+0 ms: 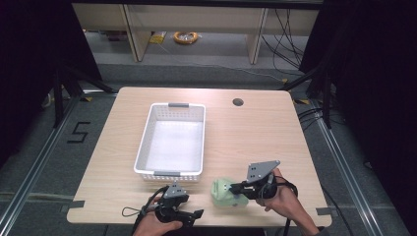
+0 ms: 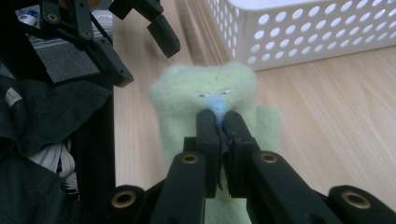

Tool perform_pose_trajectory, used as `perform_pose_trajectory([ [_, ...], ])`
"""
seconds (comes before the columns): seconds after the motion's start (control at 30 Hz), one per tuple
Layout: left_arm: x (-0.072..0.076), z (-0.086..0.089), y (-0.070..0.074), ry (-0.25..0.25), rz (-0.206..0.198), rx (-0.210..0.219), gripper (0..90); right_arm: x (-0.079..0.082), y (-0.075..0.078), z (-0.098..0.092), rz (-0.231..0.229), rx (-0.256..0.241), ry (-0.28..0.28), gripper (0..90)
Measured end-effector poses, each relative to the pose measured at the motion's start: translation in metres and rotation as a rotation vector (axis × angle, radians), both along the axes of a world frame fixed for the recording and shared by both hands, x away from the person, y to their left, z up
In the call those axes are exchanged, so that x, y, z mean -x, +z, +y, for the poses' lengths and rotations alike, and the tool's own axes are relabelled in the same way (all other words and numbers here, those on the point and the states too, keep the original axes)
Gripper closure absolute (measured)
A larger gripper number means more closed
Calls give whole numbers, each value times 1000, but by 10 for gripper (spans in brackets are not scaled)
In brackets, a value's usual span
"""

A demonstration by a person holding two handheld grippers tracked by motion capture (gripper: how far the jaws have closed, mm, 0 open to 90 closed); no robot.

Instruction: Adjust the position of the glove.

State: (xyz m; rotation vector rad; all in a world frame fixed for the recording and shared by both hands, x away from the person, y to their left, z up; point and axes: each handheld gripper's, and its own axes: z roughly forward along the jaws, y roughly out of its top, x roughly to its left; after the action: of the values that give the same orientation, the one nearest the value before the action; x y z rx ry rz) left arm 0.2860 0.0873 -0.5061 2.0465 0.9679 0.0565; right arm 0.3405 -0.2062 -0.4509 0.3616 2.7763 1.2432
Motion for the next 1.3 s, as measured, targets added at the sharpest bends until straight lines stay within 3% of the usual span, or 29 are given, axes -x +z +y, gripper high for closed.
perform_pose_trajectory([
  [0.2, -1, 1, -1, -7, -1, -10, 245, 0, -4, -4, 8, 0, -6, 867],
  [0.33, 0, 0, -1, 2, 2, 0, 245, -2, -8, -2, -3, -3, 36, 864],
  [0.67, -1, 1, -1, -13, 6, -21, 245, -5, -23, -1, 42, 47, 24, 852],
  [0.77, 0, -1, -2, 8, 7, 0, 245, -4, -25, -1, 44, 69, 14, 847],
  [0.87, 0, -1, -2, 1, 7, -7, 246, -6, -28, -1, 25, 70, 26, 846],
  [0.97, 0, -2, -3, 1, 9, -2, 245, -6, -28, -2, 38, 63, 32, 841],
  [1.03, -1, 0, -3, -18, 7, -35, 245, -6, -29, -1, 49, 65, 29, 830],
  [1.13, -1, 0, -3, -18, 9, -28, 246, -6, -32, -1, 59, 66, 19, 801],
  [1.17, 0, -2, -3, 1, 11, -7, 247, -6, -32, -1, 60, 63, 11, 786],
  [1.3, 0, -1, -3, -4, 8, -17, 261, -4, -32, -2, 99, 43, -26, 685],
])
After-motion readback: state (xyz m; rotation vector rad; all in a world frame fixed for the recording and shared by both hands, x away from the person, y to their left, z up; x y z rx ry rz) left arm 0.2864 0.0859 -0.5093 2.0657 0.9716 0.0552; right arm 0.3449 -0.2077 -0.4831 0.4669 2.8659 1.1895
